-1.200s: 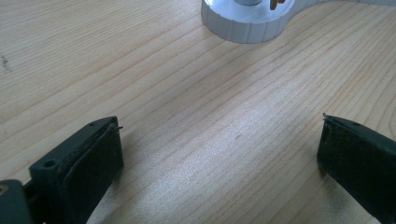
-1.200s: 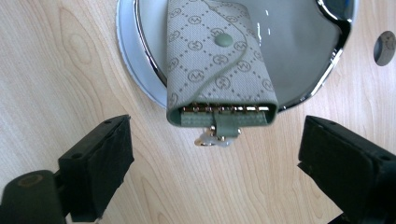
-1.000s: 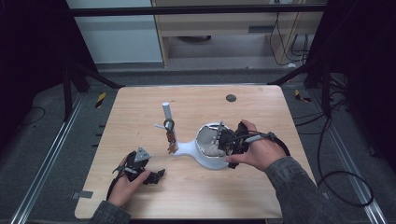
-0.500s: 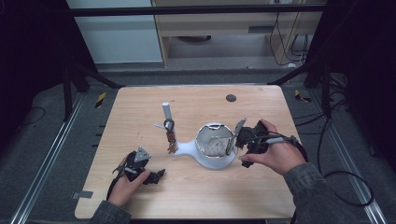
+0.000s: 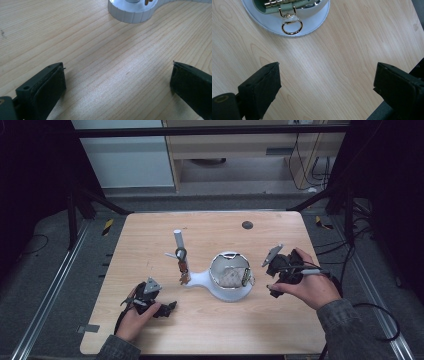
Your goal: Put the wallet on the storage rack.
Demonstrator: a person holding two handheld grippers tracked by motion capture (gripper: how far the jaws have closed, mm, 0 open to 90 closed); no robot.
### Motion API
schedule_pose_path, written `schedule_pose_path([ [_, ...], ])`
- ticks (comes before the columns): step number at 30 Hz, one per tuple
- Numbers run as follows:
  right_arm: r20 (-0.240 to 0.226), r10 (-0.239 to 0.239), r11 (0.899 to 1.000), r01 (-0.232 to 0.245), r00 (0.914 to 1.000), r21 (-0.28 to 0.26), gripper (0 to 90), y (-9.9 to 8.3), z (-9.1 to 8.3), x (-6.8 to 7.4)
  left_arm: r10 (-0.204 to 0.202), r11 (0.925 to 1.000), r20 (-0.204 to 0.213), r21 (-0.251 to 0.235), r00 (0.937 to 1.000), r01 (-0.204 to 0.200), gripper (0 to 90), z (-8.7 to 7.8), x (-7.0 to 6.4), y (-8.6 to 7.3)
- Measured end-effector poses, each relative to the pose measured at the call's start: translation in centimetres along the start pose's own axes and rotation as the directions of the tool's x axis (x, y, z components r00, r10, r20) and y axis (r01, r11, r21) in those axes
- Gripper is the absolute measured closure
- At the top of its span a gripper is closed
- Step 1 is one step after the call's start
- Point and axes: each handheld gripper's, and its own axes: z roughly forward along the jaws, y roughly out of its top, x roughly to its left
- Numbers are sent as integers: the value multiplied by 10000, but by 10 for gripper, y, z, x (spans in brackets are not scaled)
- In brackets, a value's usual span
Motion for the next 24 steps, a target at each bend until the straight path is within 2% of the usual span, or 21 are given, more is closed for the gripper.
schedule_pose_path([
  [3,69,130,9999,-130,9999,-80,74,-4,1,-2,7,10000,-1,3,10000,-7,0,0,0,0],
  [9,268,829,9962,-821,9962,-292,75,-16,8,-8,14,10000,7,8,10000,-14,0,0,0,0],
  [14,359,1643,9844,-1615,9858,-702,73,-29,13,-15,12,10000,8,7,10000,-12,0,0,0,0],
  [17,260,2026,9759,-1997,9789,-878,71,-37,17,-19,8,10000,8,7,10000,-8,0,0,0,0],
  [20,200,2200,9715,-2173,9753,-945,67,-43,20,-21,16,10000,7,10,10000,-16,0,0,0,0],
  [24,68,2563,9599,-2537,9666,-1188,68,-52,25,-22,19,10000,8,4,10000,-19,0,0,0,0],
])
